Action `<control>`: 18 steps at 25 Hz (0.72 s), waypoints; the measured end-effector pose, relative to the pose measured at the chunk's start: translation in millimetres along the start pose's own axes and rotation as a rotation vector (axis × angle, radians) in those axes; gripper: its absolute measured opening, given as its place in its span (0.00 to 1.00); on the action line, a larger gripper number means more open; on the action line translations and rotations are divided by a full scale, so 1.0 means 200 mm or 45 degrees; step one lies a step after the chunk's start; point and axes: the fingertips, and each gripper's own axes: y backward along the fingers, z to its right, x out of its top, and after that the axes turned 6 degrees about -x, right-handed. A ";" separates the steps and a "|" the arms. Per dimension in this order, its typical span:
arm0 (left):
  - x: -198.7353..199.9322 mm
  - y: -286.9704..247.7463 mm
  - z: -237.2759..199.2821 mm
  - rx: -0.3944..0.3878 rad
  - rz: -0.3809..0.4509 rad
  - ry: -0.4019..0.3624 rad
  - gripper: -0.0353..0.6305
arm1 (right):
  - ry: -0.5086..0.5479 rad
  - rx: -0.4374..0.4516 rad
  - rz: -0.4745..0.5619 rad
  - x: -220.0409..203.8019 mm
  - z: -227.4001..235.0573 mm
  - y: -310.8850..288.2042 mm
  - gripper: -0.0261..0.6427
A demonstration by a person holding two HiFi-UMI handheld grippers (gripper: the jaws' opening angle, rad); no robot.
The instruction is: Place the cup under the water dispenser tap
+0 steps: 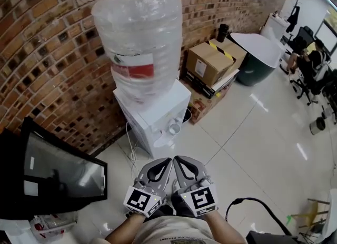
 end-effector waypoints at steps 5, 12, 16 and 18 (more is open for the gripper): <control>0.04 0.12 0.08 -0.001 0.024 0.023 0.05 | 0.018 -0.018 -0.008 0.04 -0.08 0.12 0.05; 0.04 0.23 0.11 -0.005 0.026 0.015 0.05 | 0.007 -0.006 -0.055 -0.01 -0.16 0.23 0.05; 0.06 0.27 0.15 0.006 0.037 0.012 0.05 | 0.004 0.000 -0.064 -0.03 -0.16 0.30 0.05; 0.07 0.28 0.18 0.012 0.041 0.003 0.05 | 0.012 0.002 -0.048 -0.03 -0.16 0.33 0.05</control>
